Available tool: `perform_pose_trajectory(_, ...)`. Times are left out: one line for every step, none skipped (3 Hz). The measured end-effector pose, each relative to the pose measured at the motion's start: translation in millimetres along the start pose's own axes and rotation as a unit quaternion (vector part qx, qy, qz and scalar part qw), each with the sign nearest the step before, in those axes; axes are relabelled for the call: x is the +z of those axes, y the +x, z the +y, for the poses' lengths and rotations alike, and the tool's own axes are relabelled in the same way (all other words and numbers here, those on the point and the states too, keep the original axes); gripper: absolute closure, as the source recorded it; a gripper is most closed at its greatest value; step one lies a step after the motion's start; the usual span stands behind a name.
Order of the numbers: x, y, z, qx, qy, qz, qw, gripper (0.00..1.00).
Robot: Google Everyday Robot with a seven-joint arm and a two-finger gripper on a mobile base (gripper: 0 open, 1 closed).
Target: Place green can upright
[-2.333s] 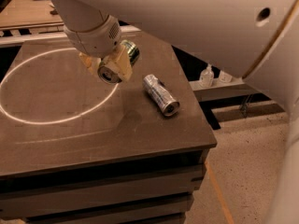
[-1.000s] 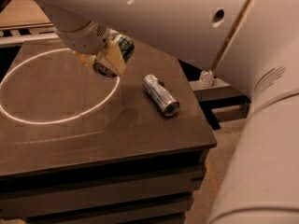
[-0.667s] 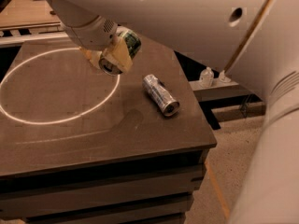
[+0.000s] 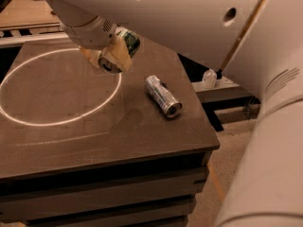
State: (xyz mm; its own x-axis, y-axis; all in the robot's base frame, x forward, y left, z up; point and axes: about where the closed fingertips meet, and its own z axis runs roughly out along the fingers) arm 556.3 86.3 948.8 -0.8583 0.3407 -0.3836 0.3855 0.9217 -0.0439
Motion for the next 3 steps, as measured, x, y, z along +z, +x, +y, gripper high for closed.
perform_pose_trajectory(7.0, -11.0, 1.6, 0.017, 0.014, -0.002, 0.9998, 1.00)
perform_pose_trajectory(10.2, -18.1, -1.1, 0.031, 0.021, 0.000, 0.9993, 1.00)
perform_pose_trajectory(11.2, -22.1, -16.6, 0.035, 0.032, -0.011, 0.9988, 1.00)
